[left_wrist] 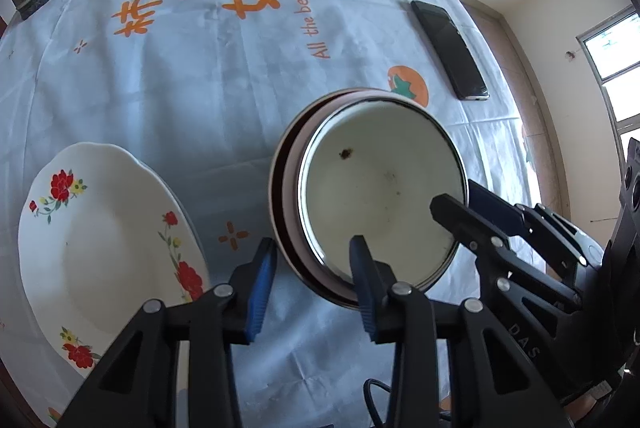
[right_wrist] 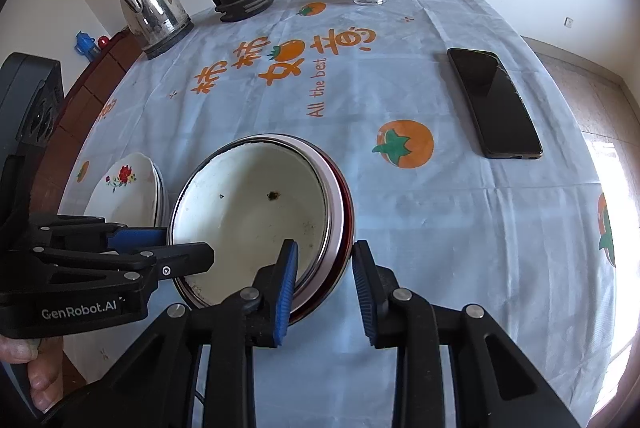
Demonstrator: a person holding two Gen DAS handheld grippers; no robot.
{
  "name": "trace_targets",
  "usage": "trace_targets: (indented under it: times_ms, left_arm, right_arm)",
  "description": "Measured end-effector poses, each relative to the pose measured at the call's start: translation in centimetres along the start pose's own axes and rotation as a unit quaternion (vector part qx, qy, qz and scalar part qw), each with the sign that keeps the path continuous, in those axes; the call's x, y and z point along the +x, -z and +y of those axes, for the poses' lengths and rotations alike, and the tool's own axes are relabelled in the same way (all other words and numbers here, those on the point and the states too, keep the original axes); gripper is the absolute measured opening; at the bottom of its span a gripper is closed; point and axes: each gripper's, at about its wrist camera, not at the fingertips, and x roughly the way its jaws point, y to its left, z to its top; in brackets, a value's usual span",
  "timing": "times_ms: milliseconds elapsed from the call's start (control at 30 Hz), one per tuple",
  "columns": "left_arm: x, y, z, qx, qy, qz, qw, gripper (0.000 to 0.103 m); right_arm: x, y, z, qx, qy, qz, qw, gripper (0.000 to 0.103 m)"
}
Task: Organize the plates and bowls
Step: 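Grip the rim of the nested bowl stack with both grippers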
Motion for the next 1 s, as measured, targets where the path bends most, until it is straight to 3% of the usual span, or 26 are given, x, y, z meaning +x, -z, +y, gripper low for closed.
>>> trace_targets:
  times_ms: [467, 1000]
  left_arm:
    - [-3.0, 0.3, -0.2, -0.004, 0.003, -0.018, 0.9998, 0.036]
    - [-7.0, 2.0, 1.7, -0.025, -0.008, -0.048, 0.9985, 0.036]
  right_arm:
    - [-2.6, -1.4, 1.1, -0.016, 0.004, -0.016, 1.000, 0.030]
    - [-4.5, -1.7, 4.1, -0.049, -0.020, -0.022, 0.998, 0.030]
